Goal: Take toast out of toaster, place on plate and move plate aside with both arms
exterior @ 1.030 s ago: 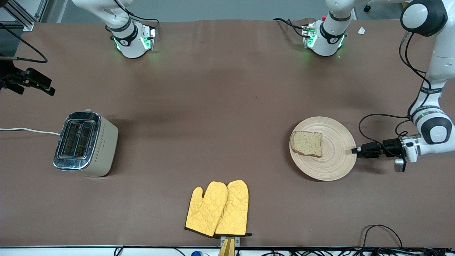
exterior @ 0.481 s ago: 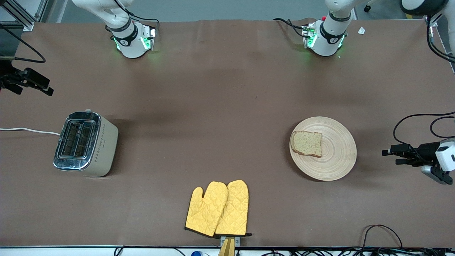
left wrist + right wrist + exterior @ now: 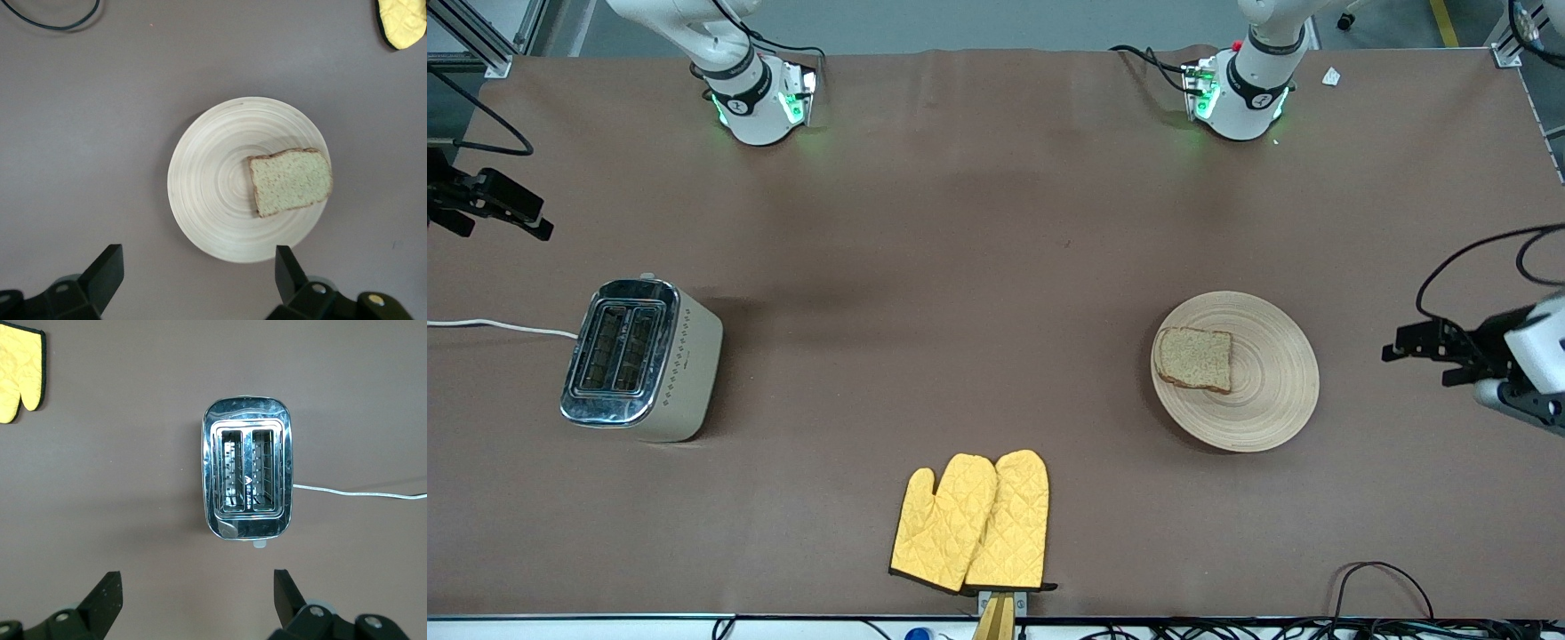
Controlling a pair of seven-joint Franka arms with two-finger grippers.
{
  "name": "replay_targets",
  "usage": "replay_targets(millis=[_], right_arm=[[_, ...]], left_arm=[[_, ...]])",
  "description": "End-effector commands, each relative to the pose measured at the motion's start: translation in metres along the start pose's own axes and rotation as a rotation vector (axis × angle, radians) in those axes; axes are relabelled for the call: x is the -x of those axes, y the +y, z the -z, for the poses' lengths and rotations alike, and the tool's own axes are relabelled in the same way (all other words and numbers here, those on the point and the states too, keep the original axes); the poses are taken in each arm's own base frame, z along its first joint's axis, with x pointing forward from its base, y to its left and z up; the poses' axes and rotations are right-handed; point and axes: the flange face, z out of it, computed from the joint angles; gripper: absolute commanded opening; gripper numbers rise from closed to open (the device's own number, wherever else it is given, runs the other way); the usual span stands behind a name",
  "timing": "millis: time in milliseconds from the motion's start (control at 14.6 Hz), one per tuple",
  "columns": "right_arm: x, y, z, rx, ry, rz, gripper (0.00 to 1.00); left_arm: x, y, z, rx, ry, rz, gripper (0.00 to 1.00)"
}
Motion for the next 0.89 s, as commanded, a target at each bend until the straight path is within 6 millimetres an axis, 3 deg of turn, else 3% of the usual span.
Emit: replay_targets(millis=[0,206,343,481,824], right_arm=[[-0.002,0.002,0.003,0.008,-0.001,-0.008,1.00],[-0.003,0.003,0.002,0.008,-0.002,-0.009,1.00],[-0.003,0.002,0.002,0.008,-0.002,-0.009,1.00],[-0.003,0.000,0.002,0.008,-0.004,-0.009,1.00],[-0.003,0.001,0.002,0.008,-0.004,-0.008,1.00]], left_arm=[[0.016,0.049,0.032,-0.065,-0.028,0.065,1.00],[0.030,0.104,0.057,-0.175,-0.019,0.079,1.00],[0.043,0.127,0.059,-0.205,-0.023,0.100,1.00],[0.056,0.136,0.062,-0.225,-0.020,0.105,1.00],[0.058,0.138,0.069,-0.228,-0.016,0.058,1.00]])
